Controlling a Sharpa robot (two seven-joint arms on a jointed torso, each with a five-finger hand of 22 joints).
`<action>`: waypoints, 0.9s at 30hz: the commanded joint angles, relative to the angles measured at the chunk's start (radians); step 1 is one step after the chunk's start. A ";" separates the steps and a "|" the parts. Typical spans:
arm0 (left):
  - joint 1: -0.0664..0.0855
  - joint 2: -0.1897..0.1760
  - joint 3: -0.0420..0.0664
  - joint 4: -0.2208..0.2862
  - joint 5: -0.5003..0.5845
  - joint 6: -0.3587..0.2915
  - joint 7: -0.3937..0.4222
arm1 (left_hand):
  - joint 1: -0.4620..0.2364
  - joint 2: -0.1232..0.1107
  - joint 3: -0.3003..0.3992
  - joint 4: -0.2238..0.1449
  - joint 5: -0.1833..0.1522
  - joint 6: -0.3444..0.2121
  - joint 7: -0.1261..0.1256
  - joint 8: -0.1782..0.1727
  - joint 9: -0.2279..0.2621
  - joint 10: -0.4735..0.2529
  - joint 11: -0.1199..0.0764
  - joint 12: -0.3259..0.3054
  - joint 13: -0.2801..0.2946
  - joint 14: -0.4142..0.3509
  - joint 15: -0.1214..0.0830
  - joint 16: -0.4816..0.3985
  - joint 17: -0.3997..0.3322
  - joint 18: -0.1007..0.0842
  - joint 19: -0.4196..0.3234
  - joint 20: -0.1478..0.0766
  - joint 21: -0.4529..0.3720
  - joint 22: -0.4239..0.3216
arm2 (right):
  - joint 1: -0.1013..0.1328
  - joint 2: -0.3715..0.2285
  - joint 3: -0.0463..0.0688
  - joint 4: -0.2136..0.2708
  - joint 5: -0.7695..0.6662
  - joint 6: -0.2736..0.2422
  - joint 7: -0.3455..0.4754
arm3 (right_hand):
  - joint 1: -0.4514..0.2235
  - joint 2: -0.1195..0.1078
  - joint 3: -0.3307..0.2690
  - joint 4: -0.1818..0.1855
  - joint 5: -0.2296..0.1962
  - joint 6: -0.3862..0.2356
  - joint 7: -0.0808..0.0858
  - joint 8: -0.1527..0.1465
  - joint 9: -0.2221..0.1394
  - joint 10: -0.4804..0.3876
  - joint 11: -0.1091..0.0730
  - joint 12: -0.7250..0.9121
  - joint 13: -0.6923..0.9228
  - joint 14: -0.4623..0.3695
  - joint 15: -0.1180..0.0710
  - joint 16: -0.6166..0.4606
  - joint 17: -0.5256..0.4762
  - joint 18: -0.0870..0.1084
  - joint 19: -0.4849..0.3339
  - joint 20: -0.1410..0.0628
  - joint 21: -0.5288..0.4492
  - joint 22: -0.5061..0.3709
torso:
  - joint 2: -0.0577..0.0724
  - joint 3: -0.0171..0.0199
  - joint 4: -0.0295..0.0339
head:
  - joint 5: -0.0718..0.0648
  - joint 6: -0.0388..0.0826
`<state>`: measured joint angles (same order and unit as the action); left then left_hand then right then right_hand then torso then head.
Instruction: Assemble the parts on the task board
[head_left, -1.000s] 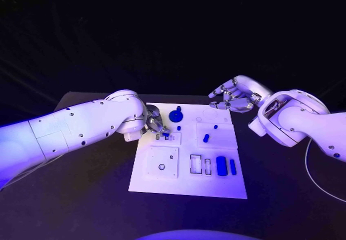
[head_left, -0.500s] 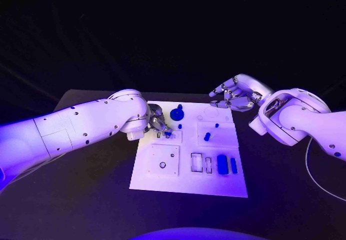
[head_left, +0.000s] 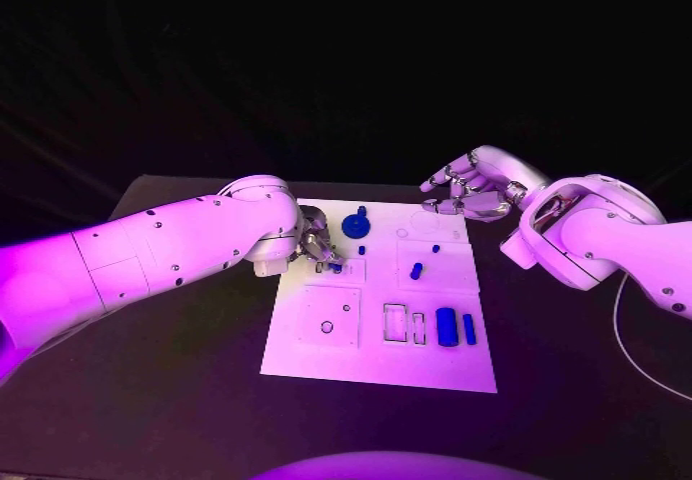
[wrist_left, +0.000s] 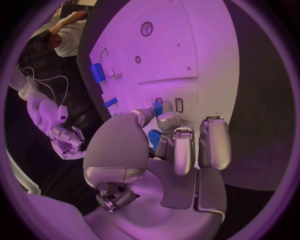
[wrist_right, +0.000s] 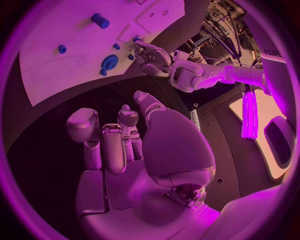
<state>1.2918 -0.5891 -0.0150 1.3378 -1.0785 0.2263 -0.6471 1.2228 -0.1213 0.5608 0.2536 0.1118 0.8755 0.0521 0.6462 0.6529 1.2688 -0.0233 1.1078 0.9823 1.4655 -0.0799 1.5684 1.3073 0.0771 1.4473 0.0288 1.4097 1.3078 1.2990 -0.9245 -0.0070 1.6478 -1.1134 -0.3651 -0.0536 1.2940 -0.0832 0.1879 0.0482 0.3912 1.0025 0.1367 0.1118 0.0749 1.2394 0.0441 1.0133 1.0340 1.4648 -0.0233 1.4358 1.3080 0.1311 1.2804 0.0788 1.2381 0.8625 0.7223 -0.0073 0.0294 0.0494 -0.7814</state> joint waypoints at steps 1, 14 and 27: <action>-0.003 0.002 -0.003 -0.005 -0.034 0.047 -0.011 | -0.007 0.004 0.189 -0.186 0.010 0.007 -0.001 0.007 0.003 0.009 0.001 0.005 0.003 0.105 -0.002 0.002 0.263 -0.021 0.008 0.001 0.007 0.028 | -0.001 0.001 0.000 0.000 -0.008 0.013 0.001 | 0.004 -0.002 0.003 0.004 0.004 0.005 0.000 0.003 -0.001 0.003 0.002 0.004 0.000 0.061 -0.007 0.001 0.047 -0.004 0.001 -0.005 -0.006 -0.001 | 0.000 0.0001 -0.0008 | 0.001 -0.003; -0.005 -0.002 -0.004 0.000 -0.038 0.087 -0.008 | -0.039 -0.011 0.205 -0.210 0.068 0.015 -0.004 0.012 0.014 0.021 -0.002 0.015 0.015 0.105 -0.004 0.002 0.263 -0.021 0.010 -0.001 0.008 0.032 | -0.001 0.001 0.000 0.000 -0.007 0.017 0.001 | 0.002 -0.002 0.003 0.005 0.005 0.005 0.000 0.003 -0.001 0.003 0.002 0.004 -0.001 0.061 -0.007 0.001 0.047 -0.004 0.001 -0.005 -0.006 -0.002 | 0.000 0.0006 -0.0006 | 0.001 -0.006; -0.006 0.004 -0.004 0.003 -0.027 0.057 0.001 | -0.070 -0.018 0.216 -0.229 0.147 0.026 -0.008 0.017 0.025 0.033 -0.006 0.023 0.027 0.105 -0.007 0.002 0.263 -0.022 0.012 -0.004 0.010 0.037 | -0.001 0.002 -0.001 -0.001 -0.007 0.021 0.000 | 0.001 -0.002 0.003 0.006 0.006 0.005 0.000 0.003 -0.002 0.002 0.002 0.004 -0.001 0.061 -0.006 0.000 0.046 -0.004 0.001 -0.005 -0.006 -0.002 | 0.001 0.0009 -0.0004 | -0.001 -0.006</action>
<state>1.2896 -0.5877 -0.0154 1.3418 -1.1042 0.2678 -0.6447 1.1608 -0.1436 0.5870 0.2184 0.2549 0.8972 0.0447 0.6582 0.6778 1.2942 -0.0273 1.1269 1.0078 1.4655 -0.0799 1.5684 1.3080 0.0686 1.4509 0.0252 1.4136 1.3076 1.2984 -0.9240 -0.0077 1.6472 -1.1131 -0.3558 -0.0534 1.2940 -0.0832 0.1908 0.0511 0.3911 1.0025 0.1367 0.1118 0.0749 1.2394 0.0442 1.0133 1.0337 1.4648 -0.0233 1.4358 1.3079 0.1311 1.2804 0.0788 1.2381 0.8625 0.7229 -0.0065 0.0286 0.0494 -0.7875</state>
